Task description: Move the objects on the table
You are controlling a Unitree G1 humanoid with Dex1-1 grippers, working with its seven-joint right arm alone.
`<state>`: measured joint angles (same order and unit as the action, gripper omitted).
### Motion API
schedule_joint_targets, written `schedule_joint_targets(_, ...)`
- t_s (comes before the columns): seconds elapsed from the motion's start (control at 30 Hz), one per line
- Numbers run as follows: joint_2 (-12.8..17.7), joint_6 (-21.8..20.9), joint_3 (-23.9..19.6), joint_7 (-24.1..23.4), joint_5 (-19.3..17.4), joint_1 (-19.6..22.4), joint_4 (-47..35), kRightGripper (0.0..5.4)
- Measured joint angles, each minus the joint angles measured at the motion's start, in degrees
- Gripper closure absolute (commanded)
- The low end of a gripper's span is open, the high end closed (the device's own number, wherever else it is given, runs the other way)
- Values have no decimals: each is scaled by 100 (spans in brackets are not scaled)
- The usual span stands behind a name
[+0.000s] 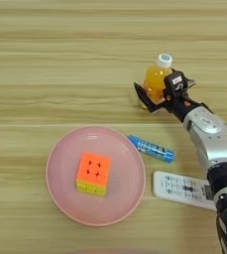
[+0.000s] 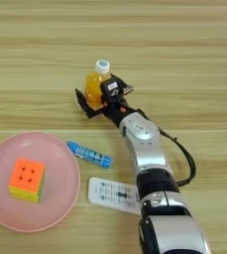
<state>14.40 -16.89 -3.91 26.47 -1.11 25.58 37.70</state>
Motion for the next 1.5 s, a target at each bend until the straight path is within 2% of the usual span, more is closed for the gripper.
schedule_joint_targets(0.47, -25, -265, -118, 32, -286, 22, -443, 5)
schedule_joint_targets(0.63, -84, -383, -188, 102, -561, 21, -726, 5)
schedule_joint_targets(0.97, -112, -675, -237, 287, -940, -48, -1448, 5)
schedule_joint_targets(1.13, -118, -916, -203, 568, -1183, -232, -2187, 5)
schedule_joint_targets(1.3, 57, -603, -180, 1103, -1791, -504, -3034, 5)
schedule_joint_targets(1.5, 820, 343, -344, 2126, -2771, -939, -3834, 5)
